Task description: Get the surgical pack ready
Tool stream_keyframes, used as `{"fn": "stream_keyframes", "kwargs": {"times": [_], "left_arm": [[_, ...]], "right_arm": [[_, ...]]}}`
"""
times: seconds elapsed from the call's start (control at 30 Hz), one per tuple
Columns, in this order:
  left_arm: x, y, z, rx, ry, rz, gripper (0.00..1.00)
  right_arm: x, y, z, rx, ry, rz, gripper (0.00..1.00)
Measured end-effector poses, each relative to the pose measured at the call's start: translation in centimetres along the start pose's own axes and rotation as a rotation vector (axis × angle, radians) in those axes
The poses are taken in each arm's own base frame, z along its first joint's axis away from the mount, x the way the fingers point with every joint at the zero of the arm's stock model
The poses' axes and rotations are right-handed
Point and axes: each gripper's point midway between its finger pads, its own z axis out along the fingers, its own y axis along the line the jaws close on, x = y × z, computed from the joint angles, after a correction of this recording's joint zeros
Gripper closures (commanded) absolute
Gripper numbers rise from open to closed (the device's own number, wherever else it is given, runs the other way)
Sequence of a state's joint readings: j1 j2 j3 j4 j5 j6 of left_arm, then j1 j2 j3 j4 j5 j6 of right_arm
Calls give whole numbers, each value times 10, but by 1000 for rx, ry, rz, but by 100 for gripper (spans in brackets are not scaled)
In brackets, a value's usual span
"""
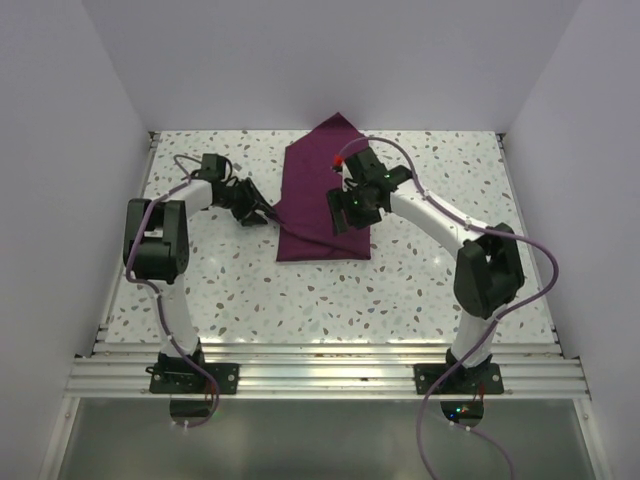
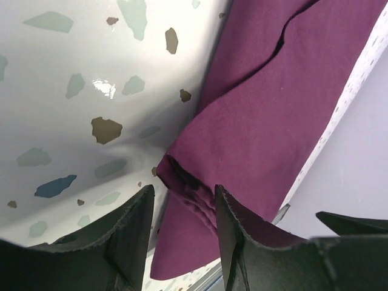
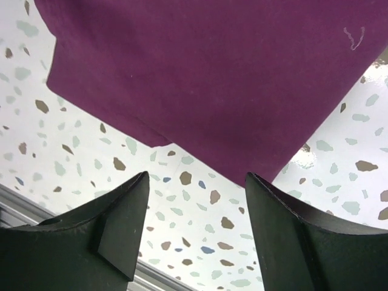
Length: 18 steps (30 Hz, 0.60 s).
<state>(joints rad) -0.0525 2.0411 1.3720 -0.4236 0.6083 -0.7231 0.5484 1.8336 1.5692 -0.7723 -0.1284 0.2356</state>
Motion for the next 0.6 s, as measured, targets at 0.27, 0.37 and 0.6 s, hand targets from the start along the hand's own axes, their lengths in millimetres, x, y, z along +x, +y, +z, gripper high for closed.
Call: {"fn": "stream_keyframes", "kwargs": {"times": [0.27, 0.37, 0.6], "left_arm": [[-5, -12, 4, 52, 14, -14, 65], [-5, -13, 6, 60, 22, -25, 73], [-5, -15, 8, 67, 31, -32, 85]], "right_arm": [[15, 1, 24, 37, 53, -107, 41], [17, 1, 36, 49, 77, -141, 42], [15, 18, 52, 42, 89, -219, 42]]}}
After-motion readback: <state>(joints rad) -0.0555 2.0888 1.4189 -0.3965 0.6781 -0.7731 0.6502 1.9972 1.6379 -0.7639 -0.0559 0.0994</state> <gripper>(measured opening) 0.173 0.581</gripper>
